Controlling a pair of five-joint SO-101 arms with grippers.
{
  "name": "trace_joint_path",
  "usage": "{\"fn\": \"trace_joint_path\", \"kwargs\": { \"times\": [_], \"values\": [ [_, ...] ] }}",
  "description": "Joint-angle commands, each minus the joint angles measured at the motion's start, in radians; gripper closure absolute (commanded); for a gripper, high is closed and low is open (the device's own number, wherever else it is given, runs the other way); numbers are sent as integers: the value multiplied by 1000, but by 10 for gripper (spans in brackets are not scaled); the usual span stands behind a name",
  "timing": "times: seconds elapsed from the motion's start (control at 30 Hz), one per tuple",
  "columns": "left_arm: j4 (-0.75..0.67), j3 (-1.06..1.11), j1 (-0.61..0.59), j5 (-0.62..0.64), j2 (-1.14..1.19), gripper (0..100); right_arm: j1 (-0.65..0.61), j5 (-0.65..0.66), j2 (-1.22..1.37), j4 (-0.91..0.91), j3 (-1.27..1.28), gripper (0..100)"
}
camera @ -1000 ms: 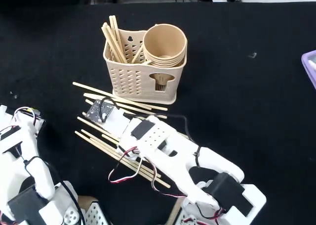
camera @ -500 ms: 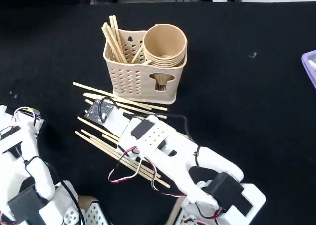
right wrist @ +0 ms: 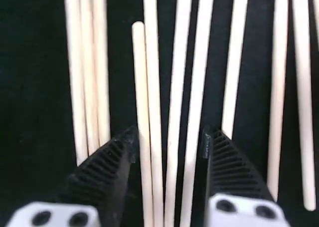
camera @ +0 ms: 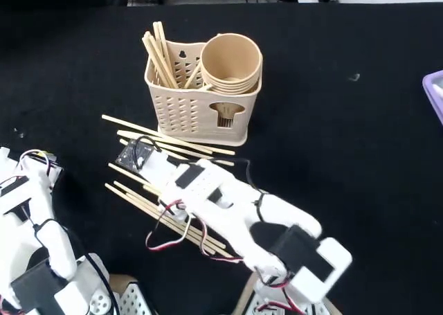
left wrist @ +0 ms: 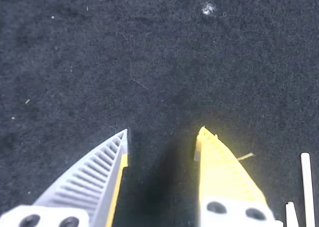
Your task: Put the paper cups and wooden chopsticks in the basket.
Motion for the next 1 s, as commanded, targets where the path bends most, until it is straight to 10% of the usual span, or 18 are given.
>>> {"fn": "trace_joint_path", "kwargs": {
  "times": [0.0, 0.2, 0.73, 0.97],
  "values": [
    [-20, -31, 5, -12, -25, 780, 18, 2, 30, -6, -62, 788],
    [-20, -31, 5, -12, -25, 780, 18, 61, 30, -6, -65, 994],
    [-20, -31, 5, -12, -25, 780, 17, 61, -140, 18, 33, 983],
    [-20, -31, 5, -12, -25, 780, 15, 60, -140, 52, 33, 801]
  ]
}}
